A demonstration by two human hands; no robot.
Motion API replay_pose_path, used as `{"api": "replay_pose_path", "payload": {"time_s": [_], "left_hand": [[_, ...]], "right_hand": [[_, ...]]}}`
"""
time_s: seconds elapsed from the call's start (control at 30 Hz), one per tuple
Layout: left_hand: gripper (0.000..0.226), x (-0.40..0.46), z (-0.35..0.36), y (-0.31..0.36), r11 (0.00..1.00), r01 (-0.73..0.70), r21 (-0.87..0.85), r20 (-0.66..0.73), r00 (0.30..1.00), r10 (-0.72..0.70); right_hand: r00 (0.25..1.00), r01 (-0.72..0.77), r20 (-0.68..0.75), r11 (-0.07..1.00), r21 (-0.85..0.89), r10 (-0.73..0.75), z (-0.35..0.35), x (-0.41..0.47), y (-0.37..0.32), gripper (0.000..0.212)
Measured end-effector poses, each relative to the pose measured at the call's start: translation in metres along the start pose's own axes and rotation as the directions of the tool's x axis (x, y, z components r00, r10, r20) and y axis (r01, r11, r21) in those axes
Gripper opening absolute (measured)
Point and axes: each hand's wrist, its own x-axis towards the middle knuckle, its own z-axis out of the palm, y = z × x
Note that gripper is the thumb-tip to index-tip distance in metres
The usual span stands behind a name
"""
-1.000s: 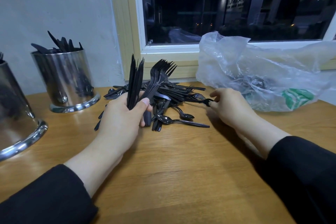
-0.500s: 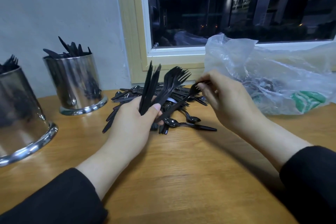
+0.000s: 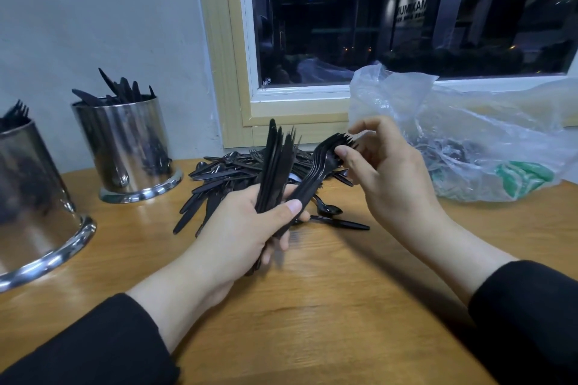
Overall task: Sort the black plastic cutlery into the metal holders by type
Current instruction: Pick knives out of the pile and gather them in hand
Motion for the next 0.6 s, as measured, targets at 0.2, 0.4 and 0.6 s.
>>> {"api": "replay_pose_path", "payload": {"time_s": [0.2, 0.4, 0.6], "left_hand": [[0.015, 0.001, -0.002, -0.002, 0.995, 0.065, -0.081, 0.061, 0.996, -0.061], [0.021, 0.005, -0.013, -0.006, 0.987, 0.064, -0.147, 0.118, 0.992, -0.046], [0.016, 0.001, -0.048, 0.000, 0.981, 0.031, -0.194, 0.059, 0.998, -0.020]], "right_hand": [[0.981, -0.189, 0.067, 0.977, 0.093, 0.184, -0.004, 0.003, -0.007, 0.028], [0.929, -0.331, 0.286, 0.872, 0.362, 0.234, -0.008, 0.005, -0.035, 0.014], [0.929, -0.283, 0.319, 0.915, 0.289, 0.187, 0.015, 0.031, -0.073, 0.013]]}}
